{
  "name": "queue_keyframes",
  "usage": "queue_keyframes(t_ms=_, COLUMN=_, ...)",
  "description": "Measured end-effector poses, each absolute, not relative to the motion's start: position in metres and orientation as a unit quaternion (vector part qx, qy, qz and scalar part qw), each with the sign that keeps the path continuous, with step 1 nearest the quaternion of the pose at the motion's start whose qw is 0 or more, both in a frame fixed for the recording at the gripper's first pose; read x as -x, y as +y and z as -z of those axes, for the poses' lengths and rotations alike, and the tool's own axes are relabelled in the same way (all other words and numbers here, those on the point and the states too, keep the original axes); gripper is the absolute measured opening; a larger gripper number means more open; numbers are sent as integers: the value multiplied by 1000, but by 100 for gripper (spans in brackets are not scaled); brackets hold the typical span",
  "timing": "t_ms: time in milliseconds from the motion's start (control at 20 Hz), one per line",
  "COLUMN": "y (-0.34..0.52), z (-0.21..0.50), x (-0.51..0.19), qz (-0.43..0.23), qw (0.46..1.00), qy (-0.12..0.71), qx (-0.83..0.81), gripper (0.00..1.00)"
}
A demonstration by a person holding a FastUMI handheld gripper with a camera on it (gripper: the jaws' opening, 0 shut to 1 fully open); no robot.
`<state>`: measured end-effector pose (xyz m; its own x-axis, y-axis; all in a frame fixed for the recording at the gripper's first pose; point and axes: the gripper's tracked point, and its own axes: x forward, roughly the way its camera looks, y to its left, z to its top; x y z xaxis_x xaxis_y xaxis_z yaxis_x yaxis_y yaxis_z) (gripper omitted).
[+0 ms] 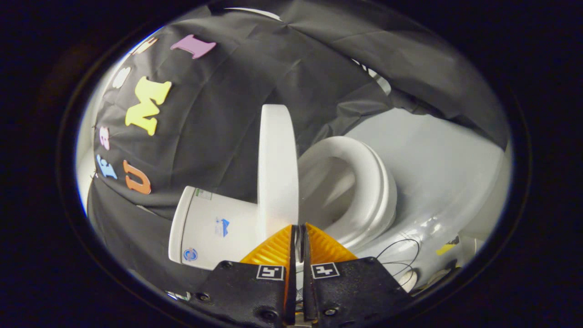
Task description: Open the toilet lid.
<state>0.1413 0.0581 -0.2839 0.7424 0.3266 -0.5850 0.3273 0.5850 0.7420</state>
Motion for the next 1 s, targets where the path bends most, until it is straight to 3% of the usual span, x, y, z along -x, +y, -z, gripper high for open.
queue_keyframes(t_ms=1000, y=147, z=191, x=-166, qz=-82, qw=872, qy=340, qx=-344, gripper=9)
